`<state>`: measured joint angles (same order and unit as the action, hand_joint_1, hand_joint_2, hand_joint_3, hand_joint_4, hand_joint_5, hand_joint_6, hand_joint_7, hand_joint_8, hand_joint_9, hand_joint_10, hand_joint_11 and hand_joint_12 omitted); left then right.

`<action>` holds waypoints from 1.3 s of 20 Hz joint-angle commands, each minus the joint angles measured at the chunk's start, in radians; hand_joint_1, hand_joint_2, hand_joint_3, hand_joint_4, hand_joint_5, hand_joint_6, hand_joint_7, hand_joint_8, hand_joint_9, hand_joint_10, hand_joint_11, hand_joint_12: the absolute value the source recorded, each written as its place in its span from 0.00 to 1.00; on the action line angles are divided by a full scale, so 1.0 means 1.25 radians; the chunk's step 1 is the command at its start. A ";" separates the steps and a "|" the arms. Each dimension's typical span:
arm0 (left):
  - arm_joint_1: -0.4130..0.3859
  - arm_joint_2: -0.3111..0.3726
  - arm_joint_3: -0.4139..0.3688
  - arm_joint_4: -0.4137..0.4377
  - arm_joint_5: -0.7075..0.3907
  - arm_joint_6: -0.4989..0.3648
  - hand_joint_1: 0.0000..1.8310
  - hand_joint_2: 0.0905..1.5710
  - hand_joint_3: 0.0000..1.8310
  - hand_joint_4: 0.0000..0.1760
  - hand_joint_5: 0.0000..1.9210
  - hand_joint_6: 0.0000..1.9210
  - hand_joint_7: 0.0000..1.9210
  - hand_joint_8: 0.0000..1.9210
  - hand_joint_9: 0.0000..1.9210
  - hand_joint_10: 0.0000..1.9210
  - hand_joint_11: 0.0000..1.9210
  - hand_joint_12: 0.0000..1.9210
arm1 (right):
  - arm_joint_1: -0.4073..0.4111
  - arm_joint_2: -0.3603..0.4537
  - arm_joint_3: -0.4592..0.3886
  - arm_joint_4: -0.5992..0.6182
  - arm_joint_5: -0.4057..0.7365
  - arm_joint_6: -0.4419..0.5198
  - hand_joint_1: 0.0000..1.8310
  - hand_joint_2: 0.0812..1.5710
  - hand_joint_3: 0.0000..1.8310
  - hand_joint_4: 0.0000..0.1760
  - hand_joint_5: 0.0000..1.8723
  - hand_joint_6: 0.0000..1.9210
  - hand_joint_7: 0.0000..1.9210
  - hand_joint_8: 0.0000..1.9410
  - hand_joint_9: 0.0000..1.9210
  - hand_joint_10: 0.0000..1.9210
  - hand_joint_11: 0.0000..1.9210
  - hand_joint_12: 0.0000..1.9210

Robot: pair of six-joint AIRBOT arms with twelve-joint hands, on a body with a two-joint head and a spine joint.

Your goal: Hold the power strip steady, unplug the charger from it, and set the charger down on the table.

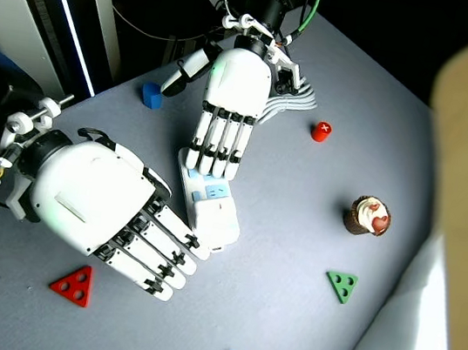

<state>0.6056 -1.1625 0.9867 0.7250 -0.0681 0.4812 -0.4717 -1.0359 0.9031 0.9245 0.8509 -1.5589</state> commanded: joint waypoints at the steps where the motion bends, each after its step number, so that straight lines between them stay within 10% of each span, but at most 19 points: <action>1: 0.004 -0.001 0.002 0.000 -0.031 0.001 0.00 0.61 0.00 0.00 0.01 0.00 0.02 0.00 0.02 0.00 0.01 0.01 | 0.011 0.005 0.001 -0.016 0.075 0.002 0.38 0.69 0.00 0.00 0.21 0.00 0.22 0.00 0.21 0.00 0.13 0.23; 26: 0.003 0.005 0.002 -0.006 -0.033 0.001 0.00 0.61 0.00 0.00 0.01 0.00 0.02 0.00 0.02 0.00 0.01 0.01 | 0.091 -0.097 0.068 0.102 0.054 0.005 0.37 0.71 0.00 0.00 0.20 0.00 0.24 0.00 0.24 0.00 0.11 0.30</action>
<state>0.6098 -1.1564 0.9897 0.7212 -0.0681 0.4812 -0.3706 -1.1671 0.9867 1.1034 0.8444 -1.5600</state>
